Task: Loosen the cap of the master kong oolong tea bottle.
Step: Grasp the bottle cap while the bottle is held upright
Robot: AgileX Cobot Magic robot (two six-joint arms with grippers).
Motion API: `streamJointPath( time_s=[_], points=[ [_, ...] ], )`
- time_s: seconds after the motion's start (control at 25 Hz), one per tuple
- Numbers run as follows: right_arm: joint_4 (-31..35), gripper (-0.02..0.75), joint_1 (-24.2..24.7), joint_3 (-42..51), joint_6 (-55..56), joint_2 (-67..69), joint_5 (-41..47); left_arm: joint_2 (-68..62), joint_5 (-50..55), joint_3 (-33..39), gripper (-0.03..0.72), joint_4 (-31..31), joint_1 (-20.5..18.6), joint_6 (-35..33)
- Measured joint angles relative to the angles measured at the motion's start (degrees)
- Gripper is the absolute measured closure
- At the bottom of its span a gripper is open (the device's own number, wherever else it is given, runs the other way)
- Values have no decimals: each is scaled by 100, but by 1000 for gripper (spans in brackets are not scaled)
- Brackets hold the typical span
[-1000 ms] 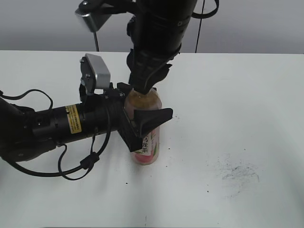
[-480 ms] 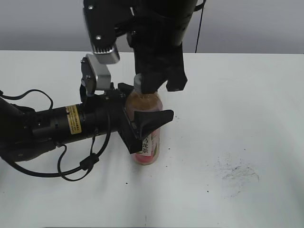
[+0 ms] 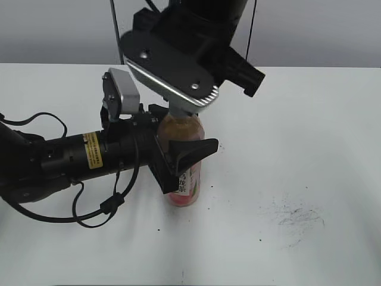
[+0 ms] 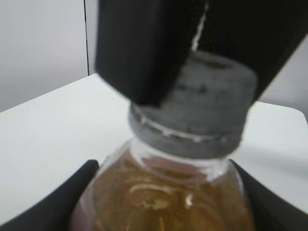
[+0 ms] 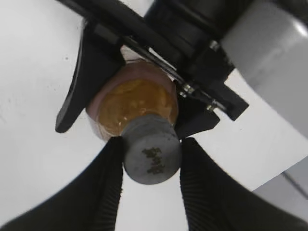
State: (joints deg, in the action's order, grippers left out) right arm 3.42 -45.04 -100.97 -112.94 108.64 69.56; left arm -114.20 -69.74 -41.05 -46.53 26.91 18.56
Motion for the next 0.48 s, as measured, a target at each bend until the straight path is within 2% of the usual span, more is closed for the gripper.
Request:
streamJointPath(
  time_s=[0.08, 0.24, 0.4, 0.48],
  points=[
    [20, 466, 0, 0, -869, -3, -8, 0, 0, 0, 241, 0, 0, 0],
    [30, 466, 0, 0, -1291, -7, -20, 0, 0, 0, 241, 0, 0, 0],
    [15, 466, 0, 0, -552, -7, -14, 0, 0, 0, 241, -3, 0, 5],
    [11, 431, 0, 0, 236, -7, -9, 0, 0, 0, 241, -3, 0, 5]
  ],
)
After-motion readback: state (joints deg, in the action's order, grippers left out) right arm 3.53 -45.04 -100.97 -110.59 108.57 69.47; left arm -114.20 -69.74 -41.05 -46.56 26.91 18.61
